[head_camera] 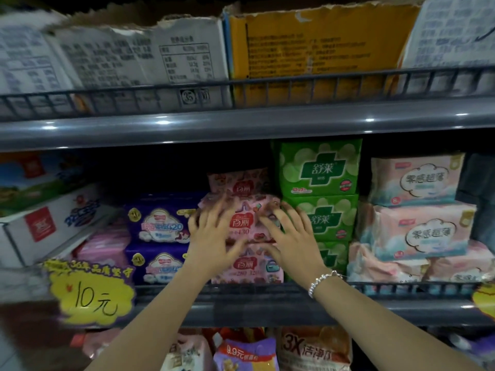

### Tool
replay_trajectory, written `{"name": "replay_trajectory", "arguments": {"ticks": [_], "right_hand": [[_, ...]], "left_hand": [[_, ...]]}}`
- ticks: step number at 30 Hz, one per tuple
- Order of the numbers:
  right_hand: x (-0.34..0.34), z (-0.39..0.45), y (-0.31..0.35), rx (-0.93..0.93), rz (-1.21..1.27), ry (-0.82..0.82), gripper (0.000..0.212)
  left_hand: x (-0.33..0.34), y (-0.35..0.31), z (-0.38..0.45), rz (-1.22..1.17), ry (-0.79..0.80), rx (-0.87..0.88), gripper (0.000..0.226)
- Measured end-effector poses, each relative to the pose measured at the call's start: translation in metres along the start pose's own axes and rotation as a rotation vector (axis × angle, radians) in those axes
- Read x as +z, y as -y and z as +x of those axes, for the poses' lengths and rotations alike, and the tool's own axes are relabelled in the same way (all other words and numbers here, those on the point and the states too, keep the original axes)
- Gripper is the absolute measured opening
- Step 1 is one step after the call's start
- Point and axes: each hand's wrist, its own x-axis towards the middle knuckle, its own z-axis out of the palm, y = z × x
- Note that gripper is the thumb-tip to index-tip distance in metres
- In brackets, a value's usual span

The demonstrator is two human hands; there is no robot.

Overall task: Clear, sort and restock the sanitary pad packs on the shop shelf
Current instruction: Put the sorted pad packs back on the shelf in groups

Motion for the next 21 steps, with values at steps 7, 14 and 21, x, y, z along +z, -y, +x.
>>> {"name": "replay_trajectory", "arguments": {"ticks": [7, 14, 21], "right_hand": [[0.007, 0.023, 0.008, 0.013, 0.105, 0.065, 0.087], [0.022, 0.021, 0.013, 0.078, 0.178, 0.025, 0.082], [0.01, 0.021, 0.016, 0.049, 0.11, 0.086, 0.075]], "left_hand": [[-0.033, 0.018, 0.066, -0.052, 0.435, -0.2, 0.065], [-0.025, 0.025, 0.08, 0.006, 0.611, -0.147, 0.058], [-0.027, 0.026, 0.047, -0.051, 0.319, -0.046, 0.084]]}}
